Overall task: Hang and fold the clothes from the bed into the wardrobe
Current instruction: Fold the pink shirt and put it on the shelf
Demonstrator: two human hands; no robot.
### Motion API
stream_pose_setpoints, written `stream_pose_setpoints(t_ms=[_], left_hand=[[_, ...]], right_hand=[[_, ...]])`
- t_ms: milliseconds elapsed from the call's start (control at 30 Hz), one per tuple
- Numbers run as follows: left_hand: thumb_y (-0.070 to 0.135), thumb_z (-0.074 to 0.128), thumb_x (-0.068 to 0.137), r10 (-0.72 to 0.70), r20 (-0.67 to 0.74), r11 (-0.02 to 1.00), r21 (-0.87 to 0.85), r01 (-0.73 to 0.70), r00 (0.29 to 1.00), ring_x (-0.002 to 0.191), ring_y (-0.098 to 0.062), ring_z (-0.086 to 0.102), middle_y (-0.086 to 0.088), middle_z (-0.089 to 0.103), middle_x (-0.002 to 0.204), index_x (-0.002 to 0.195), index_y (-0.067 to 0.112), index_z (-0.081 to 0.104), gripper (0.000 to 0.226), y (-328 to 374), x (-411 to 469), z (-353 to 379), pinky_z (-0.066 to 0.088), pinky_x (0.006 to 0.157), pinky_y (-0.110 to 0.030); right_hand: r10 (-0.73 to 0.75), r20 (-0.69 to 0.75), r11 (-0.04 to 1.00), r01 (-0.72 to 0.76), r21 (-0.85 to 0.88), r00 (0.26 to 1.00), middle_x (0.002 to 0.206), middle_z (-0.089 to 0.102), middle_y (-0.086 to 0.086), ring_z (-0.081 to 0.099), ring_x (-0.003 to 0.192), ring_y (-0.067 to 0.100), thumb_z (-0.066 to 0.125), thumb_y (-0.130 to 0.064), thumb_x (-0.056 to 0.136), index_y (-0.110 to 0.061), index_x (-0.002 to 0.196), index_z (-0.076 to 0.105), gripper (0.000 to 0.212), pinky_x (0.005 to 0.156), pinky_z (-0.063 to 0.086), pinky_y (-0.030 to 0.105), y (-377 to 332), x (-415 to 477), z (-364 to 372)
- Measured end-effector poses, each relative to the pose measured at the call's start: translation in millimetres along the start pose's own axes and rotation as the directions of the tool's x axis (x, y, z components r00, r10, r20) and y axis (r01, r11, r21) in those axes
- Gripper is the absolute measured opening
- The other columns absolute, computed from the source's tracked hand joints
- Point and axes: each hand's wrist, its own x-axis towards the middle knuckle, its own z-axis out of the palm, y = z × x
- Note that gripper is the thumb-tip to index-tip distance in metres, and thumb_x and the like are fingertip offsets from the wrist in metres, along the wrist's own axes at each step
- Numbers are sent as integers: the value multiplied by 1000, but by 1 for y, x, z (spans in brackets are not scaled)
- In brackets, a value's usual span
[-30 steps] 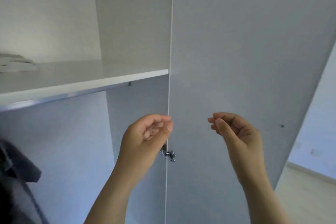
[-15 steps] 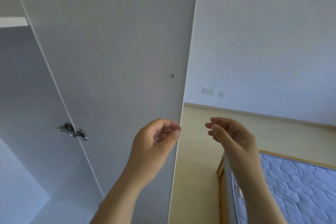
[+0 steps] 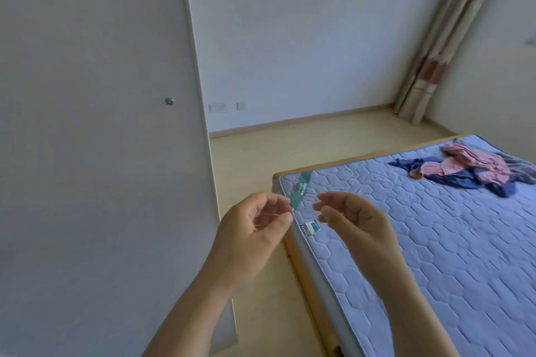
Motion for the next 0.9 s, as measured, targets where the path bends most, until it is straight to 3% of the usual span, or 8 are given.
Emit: stream_pose_setpoints(t_ms=[267, 400, 633, 900], left_hand=[[16, 68, 88, -8, 162, 1000, 3, 8, 987, 87, -4, 68, 13, 74, 92, 95, 25, 70, 12, -12, 39, 53, 52, 80, -17], [14, 68, 88, 13, 185, 1000, 5, -14, 983, 85, -5, 69, 12, 74, 92, 94, 25, 69, 13, -8, 75, 89, 51, 75, -13], [17, 67, 89, 19, 207, 999, 32, -26, 978, 90, -4, 68, 12, 74, 95, 97, 26, 69, 13, 3, 143, 164, 52, 82, -18], [20, 66, 88, 1, 266, 998, 63, -18, 964, 87, 0, 67, 15, 73, 94, 96, 27, 69, 11, 0, 223, 215, 50, 77, -11]], right_hand=[[62, -223, 995, -77, -56, 973, 91, 76, -5, 70, 86, 16, 67, -11, 89, -25, 94, 73, 16, 76, 55, 22, 20, 12, -55], [72, -234, 994, -90, -68, 970, 91, 76, -4, 70, 88, 17, 67, -12, 89, -26, 93, 73, 16, 81, 56, 29, 30, 38, -91], [50, -244, 995, -70, -74, 968, 90, 76, -6, 70, 88, 13, 66, -14, 89, -27, 93, 72, 15, 77, 55, 23, 39, 101, -167], [88, -271, 992, -108, -61, 958, 90, 76, -5, 70, 89, 15, 66, -12, 89, -26, 94, 73, 16, 80, 56, 26, 61, 177, -208]])
